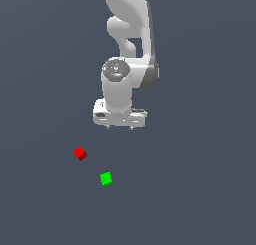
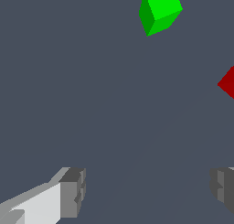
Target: Stack the red cube on top of the green cube.
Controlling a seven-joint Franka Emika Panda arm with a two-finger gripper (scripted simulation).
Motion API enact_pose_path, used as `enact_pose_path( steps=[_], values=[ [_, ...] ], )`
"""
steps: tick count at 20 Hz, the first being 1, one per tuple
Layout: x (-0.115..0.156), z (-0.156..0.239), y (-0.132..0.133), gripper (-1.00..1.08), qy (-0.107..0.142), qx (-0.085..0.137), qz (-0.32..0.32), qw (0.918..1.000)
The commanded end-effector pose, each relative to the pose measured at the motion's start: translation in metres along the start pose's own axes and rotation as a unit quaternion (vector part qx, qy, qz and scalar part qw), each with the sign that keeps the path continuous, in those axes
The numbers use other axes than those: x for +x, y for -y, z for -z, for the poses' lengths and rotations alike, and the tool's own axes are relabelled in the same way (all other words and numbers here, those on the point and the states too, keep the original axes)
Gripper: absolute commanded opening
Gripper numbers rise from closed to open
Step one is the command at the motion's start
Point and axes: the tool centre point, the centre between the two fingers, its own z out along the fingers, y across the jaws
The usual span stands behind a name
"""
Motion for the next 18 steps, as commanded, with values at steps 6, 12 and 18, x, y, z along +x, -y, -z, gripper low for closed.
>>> enact_pose_path(
  steps=[6, 12, 18],
  values=[
    [0.005, -0.002, -0.005, 1.00, -0.001, 0.000, -0.011, 0.9999],
    [0.022, -0.011, -0.025, 1.00, -0.004, 0.002, -0.054, 0.9985],
    [0.049, -0.027, -0.065, 1.00, -0.010, 0.006, -0.132, 0.9912]
  ],
)
